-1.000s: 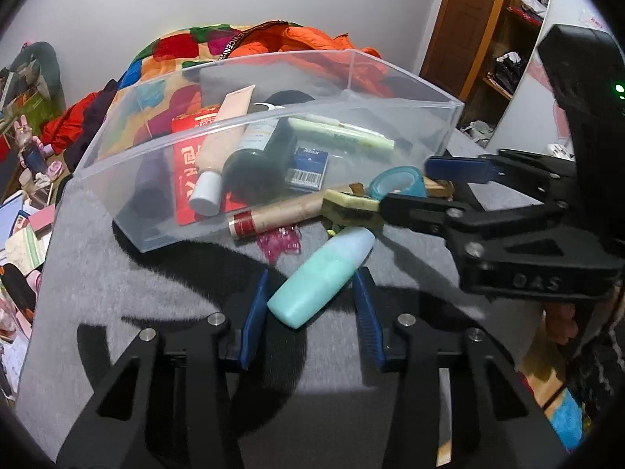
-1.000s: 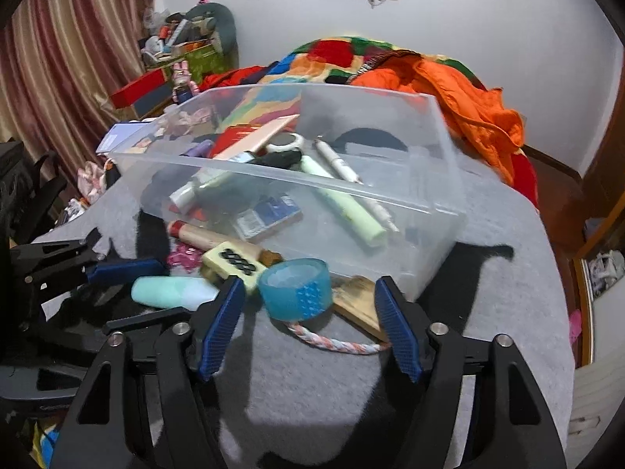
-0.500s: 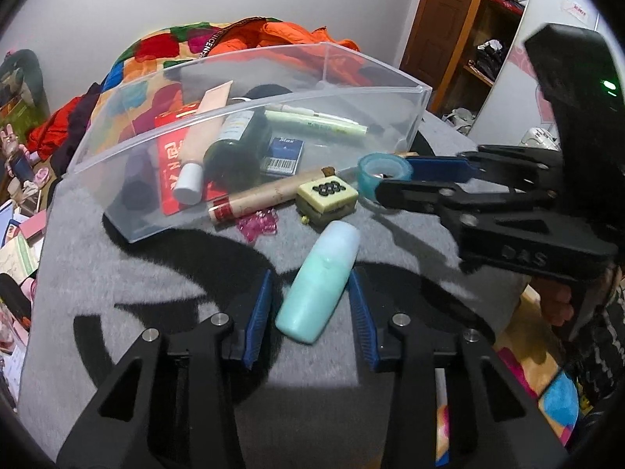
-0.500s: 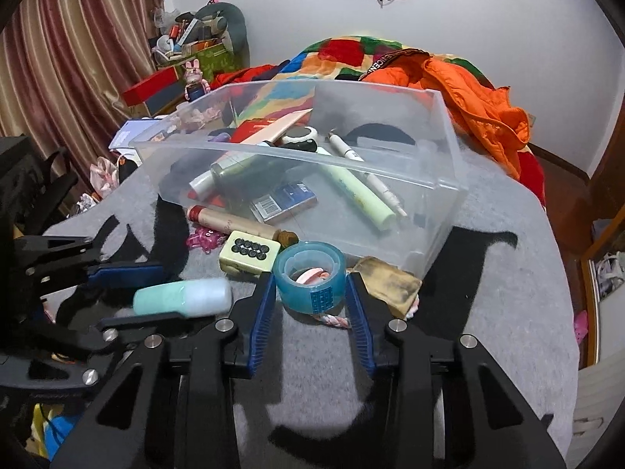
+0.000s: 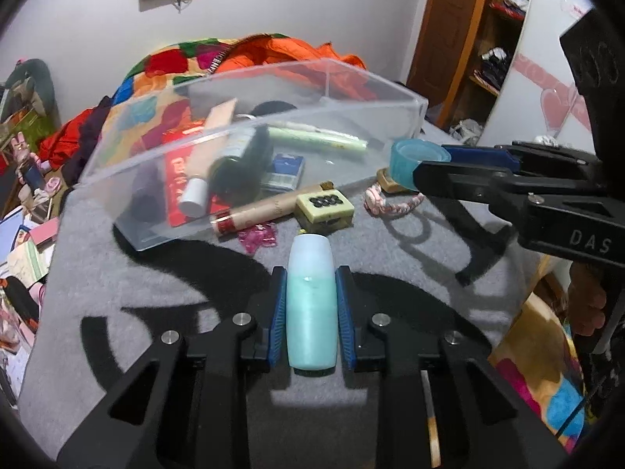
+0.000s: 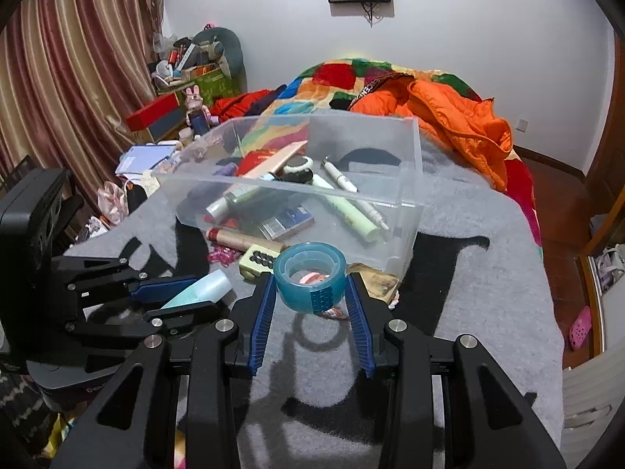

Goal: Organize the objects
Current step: 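Lower the mint deodorant and blue tape roll into the clear box, opening both tools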

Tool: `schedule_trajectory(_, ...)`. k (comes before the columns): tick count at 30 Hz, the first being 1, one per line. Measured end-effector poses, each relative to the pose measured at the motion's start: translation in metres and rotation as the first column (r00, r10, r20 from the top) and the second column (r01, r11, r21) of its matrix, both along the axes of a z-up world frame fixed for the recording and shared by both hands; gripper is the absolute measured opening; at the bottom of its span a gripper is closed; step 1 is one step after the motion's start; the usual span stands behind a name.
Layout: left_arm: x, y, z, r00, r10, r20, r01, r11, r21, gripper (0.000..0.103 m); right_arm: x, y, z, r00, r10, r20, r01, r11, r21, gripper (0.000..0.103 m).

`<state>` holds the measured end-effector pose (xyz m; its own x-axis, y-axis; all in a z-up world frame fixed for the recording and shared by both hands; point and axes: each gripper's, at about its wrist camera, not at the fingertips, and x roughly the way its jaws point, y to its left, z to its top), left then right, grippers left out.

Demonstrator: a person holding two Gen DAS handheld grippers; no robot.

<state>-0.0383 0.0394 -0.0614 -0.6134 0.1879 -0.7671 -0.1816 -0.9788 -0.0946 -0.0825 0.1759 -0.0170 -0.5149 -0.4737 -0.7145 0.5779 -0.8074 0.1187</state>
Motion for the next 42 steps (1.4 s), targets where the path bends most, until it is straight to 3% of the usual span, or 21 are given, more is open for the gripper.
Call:
schedule_trajectory(11, -0.001, -0.033, 0.045, 0.990, 0.096, -0.103, -0.089, 0.993, 0.076, 0.024, -0.004, -0.002, 0.026, 0.999, -0.019, -0.049, 0.017, 0.999, -0.049, 0.034)
schedule_trajectory(21, -0.029, -0.056, 0.074, 0.974, 0.164, -0.158, -0.147, 0.982, 0.114, 0.024, -0.028, -0.013, 0.045, 0.995, -0.048, -0.083, 0.042, 0.996, -0.074, 0.034)
schedule_trajectory(32, -0.067, -0.064, 0.071, 0.970, 0.202, -0.138, -0.189, 0.976, 0.104, 0.024, -0.058, -0.030, 0.045, 0.995, -0.057, -0.086, 0.052, 0.997, -0.060, 0.034)
schedule_trajectory(42, -0.099, -0.072, 0.050, 0.966, 0.247, -0.081, -0.241, 0.967, 0.082, 0.024, -0.083, -0.048, 0.020, 0.997, -0.065, -0.040, 0.065, 0.998, 0.004, 0.034)
